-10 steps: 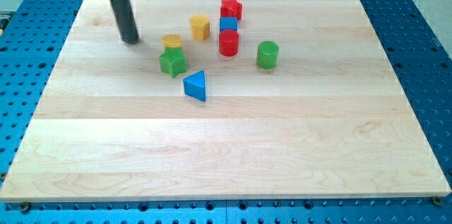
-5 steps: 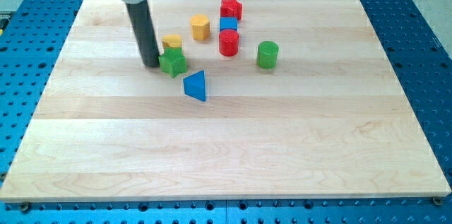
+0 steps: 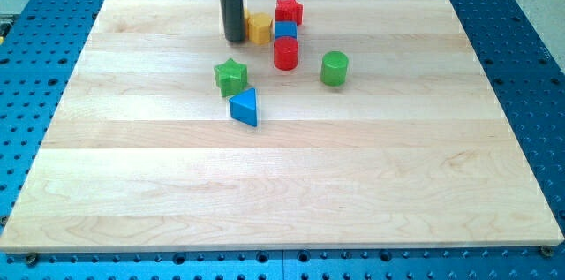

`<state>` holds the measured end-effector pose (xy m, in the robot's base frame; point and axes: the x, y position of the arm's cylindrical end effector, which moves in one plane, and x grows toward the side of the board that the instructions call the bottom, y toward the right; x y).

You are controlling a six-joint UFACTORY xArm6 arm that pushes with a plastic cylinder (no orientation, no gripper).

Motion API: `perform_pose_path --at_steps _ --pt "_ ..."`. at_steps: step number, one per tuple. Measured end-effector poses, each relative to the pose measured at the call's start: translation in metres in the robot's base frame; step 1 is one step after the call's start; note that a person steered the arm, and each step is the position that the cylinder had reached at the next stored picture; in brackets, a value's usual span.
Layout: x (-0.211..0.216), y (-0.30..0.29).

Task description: Move the yellow blocks to the left of the red star

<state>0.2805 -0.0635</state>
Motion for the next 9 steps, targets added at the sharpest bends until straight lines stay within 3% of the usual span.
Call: perform_pose_path --at_steps 2,4,6,9 --pt "-0.003 0.0" --pt "-0.005 -0.06" --pt "-0.046 -0.02" --pt "-0.051 -0.003"
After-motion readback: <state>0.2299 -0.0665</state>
